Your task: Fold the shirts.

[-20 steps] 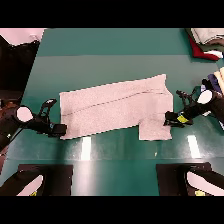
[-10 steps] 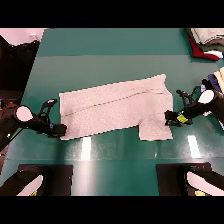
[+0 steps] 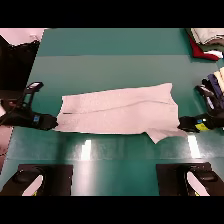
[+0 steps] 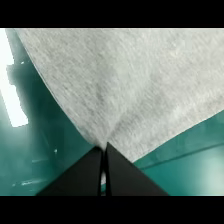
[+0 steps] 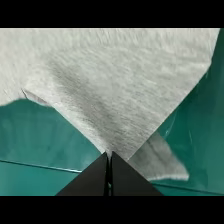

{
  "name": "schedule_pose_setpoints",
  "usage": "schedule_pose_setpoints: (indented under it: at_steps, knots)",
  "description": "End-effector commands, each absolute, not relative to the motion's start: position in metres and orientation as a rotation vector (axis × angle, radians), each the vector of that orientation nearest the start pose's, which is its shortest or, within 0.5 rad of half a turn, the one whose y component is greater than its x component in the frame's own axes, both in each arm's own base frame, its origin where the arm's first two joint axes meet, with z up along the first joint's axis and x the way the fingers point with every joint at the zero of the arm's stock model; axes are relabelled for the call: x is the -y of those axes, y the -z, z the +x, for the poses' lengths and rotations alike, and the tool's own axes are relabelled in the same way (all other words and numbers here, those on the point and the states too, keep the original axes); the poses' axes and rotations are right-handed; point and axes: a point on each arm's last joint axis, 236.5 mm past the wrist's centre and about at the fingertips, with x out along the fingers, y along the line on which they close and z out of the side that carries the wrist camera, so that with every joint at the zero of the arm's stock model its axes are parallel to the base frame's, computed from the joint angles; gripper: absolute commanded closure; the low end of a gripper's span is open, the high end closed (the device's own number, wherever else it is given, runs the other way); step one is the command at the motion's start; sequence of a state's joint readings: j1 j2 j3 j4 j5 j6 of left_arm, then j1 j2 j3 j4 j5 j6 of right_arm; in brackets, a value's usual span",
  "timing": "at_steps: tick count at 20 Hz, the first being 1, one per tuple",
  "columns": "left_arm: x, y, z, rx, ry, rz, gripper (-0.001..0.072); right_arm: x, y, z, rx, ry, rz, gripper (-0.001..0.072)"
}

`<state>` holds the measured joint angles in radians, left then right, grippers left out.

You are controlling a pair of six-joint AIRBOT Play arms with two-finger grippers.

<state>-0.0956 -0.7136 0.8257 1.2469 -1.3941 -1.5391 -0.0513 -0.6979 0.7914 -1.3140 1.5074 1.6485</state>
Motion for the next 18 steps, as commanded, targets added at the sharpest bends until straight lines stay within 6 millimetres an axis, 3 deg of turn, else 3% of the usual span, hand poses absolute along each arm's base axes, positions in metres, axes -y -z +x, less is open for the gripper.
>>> schedule_pose_setpoints:
  at_steps: [1, 3, 5, 10, 13, 18]
  knots:
    - [0.107, -0.086, 0.193, -1.266, 0.395, -0.208, 0.0685, -0.052, -0.063, 0.188, -1.323, -0.081, 0.333, 0.07]
    - [0.103, -0.087, 0.194, -1.251, 0.38, -0.192, 0.0685, -0.051, -0.068, 0.198, -1.265, -0.08, 0.339, 0.07]
    - [0.089, -0.086, 0.211, -1.188, 0.318, -0.157, 0.0685, -0.051, -0.071, 0.219, -1.212, -0.079, 0.353, 0.07]
    - [0.047, -0.076, 0.248, -1.069, 0.122, -0.094, 0.0685, -0.051, -0.078, 0.294, -1.164, -0.117, 0.33, 0.07]
    - [0.042, -0.062, 0.26, -1.031, 0.073, -0.133, 0.0685, -0.048, -0.068, 0.335, -1.183, -0.126, 0.31, 0.07]
    - [0.041, -0.033, 0.27, -0.997, 0.031, -0.194, 0.0685, -0.059, -0.045, 0.382, -1.211, -0.179, 0.247, 0.0699]
